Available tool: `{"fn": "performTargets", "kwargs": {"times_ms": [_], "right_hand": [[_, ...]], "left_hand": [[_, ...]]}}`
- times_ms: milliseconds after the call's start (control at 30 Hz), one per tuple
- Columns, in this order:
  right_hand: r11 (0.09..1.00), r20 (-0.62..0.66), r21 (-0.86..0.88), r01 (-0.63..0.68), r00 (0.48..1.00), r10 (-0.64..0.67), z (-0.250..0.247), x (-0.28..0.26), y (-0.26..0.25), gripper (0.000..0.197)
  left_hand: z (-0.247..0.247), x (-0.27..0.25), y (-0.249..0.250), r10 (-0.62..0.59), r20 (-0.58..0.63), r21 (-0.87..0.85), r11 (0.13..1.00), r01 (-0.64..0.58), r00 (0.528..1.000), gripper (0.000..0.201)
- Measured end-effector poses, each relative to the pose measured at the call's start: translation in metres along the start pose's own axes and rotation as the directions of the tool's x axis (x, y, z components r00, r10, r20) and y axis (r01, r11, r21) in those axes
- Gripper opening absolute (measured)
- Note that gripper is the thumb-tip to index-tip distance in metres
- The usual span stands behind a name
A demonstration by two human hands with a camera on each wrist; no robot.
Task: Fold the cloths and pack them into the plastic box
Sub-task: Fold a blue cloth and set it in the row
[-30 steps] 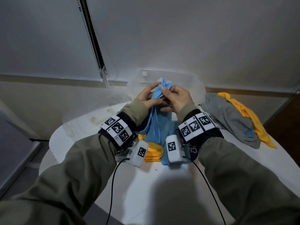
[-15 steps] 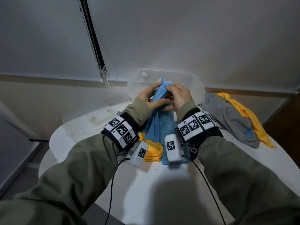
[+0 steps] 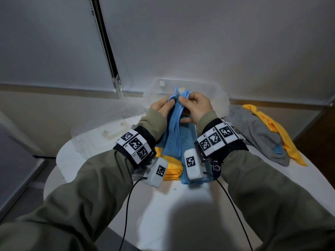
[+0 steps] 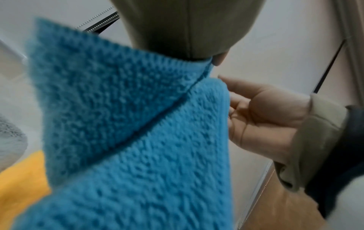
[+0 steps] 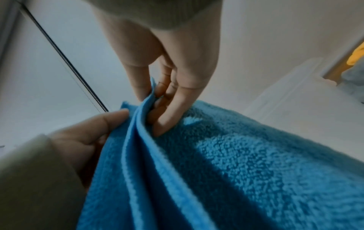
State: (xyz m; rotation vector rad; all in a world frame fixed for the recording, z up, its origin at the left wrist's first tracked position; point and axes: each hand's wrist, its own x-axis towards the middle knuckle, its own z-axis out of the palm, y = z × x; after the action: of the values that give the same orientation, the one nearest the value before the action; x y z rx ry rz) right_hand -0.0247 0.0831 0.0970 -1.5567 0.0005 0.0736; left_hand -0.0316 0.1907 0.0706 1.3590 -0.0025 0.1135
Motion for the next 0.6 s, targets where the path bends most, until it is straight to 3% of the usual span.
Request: {"fn": "performTargets", "kwargs": {"times_ms": [100, 267, 367, 433, 600], "right_hand": [[1.0, -0.135, -0.005, -0.013, 0.991, 0.012, -0.01, 0.009, 0.003, 0.019], [0.982, -0.368, -0.175, -0.063, 0.93, -0.006, -0.039, 0.027, 0.011, 0.017], [0.965, -0.433, -0.249, -0.086, 0.901, -0.032, -0.058, 0.03, 0.012, 0.002], [0.948, -0.483, -0.298, -0.114, 0.875, -0.047, -0.075, 0.031, 0.017, 0.018], [0.944, -0.557, -0.267, -0.195, 0.83, 0.014, -0.099, 0.027, 0.018, 0.029]], "left_hand": [[-0.012, 0.006, 0.002, 0.022, -0.089, 0.029, 0.999, -0.02, 0.996, 0.028], [-0.042, 0.022, 0.005, 0.111, -0.174, 0.229, 0.971, -0.07, 0.978, 0.024], [-0.069, 0.03, 0.007, 0.109, -0.267, 0.265, 0.963, -0.036, 0.957, 0.008], [-0.09, 0.034, 0.006, 0.102, -0.341, 0.299, 0.954, 0.005, 0.935, 0.015], [-0.124, 0.036, 0.006, 0.077, -0.439, 0.303, 0.951, 0.067, 0.895, 0.032]]}}
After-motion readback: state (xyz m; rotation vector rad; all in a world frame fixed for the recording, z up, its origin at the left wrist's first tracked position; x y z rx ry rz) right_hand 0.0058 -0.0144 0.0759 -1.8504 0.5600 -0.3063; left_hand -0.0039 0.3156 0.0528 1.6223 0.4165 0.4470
